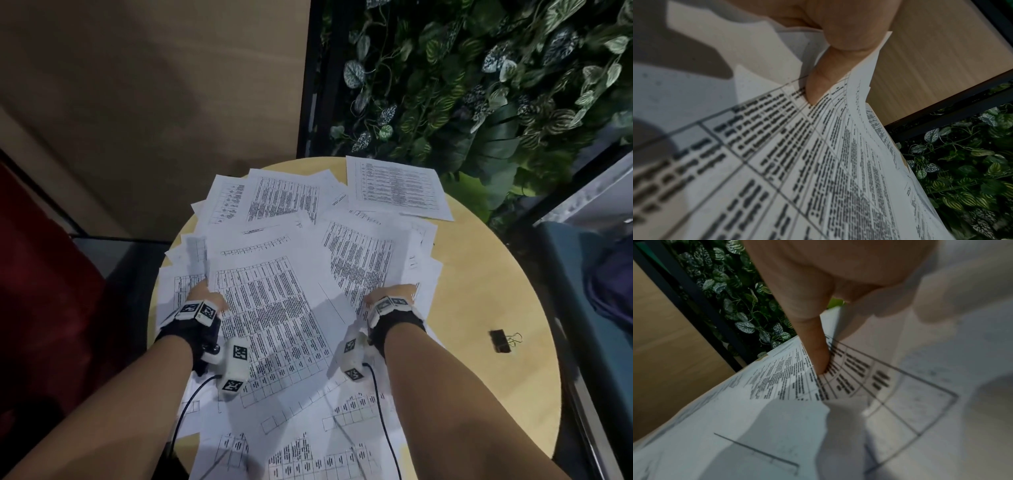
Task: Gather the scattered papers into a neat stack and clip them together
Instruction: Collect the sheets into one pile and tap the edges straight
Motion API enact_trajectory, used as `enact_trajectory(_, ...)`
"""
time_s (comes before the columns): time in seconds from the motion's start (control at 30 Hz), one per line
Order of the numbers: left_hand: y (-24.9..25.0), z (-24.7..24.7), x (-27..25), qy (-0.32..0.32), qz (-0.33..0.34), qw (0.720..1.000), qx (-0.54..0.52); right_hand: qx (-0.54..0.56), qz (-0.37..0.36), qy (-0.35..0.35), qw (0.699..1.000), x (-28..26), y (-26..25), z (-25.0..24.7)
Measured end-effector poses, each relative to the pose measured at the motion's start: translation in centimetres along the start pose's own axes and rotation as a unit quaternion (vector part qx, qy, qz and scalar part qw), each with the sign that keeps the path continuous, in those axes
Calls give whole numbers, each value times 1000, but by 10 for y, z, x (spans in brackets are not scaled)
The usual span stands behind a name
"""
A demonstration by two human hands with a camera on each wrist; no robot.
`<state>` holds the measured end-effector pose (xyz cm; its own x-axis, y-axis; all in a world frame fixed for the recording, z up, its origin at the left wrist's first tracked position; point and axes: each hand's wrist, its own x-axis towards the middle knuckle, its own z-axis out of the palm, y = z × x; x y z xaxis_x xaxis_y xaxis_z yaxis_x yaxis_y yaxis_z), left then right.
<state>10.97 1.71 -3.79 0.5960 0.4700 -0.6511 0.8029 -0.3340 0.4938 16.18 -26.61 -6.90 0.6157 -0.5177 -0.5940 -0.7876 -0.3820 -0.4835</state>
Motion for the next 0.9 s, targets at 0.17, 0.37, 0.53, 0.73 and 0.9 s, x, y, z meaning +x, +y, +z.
enact_trajectory(0.17,0,0,2,-7,-8,1000,8,-21,-30,-3,999,-7,-3,0)
enact_trajectory(0.37,-6,-1,14,-9,-8,1000,1,-10,-95,-19,995,-18,-19,-11)
enact_trajectory(0.53,-6,-4,19,-36,-1,999,34,-72,-178,12,981,-29,-18,-41)
enact_trajectory(0.73,-6,-5,25,-45,25,995,83,-7,-290,120,949,-67,-44,-100)
enact_trajectory(0.9,1,-3,7,-53,41,992,111,170,-379,139,899,-124,-84,-162)
